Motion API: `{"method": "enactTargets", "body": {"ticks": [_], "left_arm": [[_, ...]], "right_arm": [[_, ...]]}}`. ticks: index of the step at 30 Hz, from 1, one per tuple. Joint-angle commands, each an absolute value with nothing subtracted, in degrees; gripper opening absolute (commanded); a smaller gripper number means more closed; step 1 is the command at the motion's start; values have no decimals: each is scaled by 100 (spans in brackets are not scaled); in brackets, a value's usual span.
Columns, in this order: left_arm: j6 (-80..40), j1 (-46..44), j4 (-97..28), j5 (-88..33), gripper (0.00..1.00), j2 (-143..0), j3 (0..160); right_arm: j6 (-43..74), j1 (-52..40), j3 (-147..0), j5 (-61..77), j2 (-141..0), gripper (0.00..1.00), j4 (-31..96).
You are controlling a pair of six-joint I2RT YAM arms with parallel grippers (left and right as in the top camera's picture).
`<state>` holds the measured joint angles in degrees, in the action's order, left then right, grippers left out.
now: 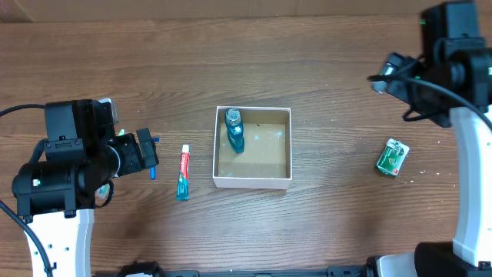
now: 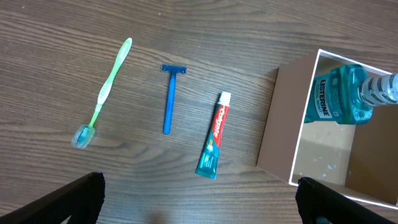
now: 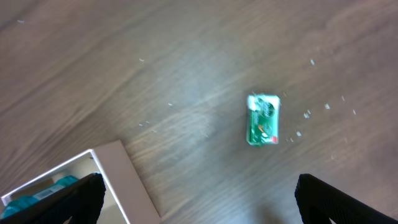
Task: Pack container
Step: 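Carry the mouthwash bottle into the box and release it upright, then move right gripper to the green Dettol soap and grasp it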
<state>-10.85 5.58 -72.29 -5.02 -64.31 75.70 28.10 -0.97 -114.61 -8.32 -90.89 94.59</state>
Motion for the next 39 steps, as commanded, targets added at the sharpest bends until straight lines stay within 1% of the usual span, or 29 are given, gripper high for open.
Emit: {"method": "enactTargets", "body": {"ticks": [1, 3, 5, 7, 10, 13, 20, 28, 32, 34, 35, 37, 39], "left_arm": [[-1160, 513, -7214, -580, 100, -6451, 7708], [-1160, 513, -7212, -582, 100, -6451, 7708], [-1162, 513, -7199, -582, 100, -6451, 7708], [-1162, 513, -7194, -582, 100, -6451, 7708], [-1162, 513, -7203, -582, 100, -6451, 7708], [-1162, 513, -7199, -582, 100, -6451, 7708], [-1164, 513, -7216, -582, 100, -6451, 7708], [-1162, 513, -7214, -582, 100, -6451, 7708], [-1160, 513, -7212, -580, 100, -6451, 7708], [-1162, 513, -7212, -582, 100, -6451, 7708], [-1160, 513, -7212, -580, 100, -6451, 7708], [-1162, 513, -7214, -582, 100, -6451, 7706], [-1160, 513, -7216, -582, 100, -6451, 7706]], "right_arm": [[2587, 475, -10669, -482, -8125, 100, 9314], [2495, 928, -9872, -480, -7752, 100, 8938], [2158, 1374, -9063, -333, -7675, 100, 8501], [1824, 1715, -8281, -1, -7839, 100, 7865], [1702, 1997, -7644, 207, -8361, 100, 7159], [1468, 2032, -7581, 226, -9205, 100, 6818], [1472, 2032, -7581, 228, -10632, 100, 6320], [1341, 2027, -7570, 222, -11487, 100, 6248], [1319, 2027, -7446, 202, -11585, 100, 6217], [1319, 2027, -7382, 204, -11585, 95, 6173], [1321, 2027, -7352, 204, -11585, 90, 6152], [1321, 2027, -7321, 204, -11585, 73, 6141], [1321, 2027, -7321, 207, -11585, 66, 6134]]}}
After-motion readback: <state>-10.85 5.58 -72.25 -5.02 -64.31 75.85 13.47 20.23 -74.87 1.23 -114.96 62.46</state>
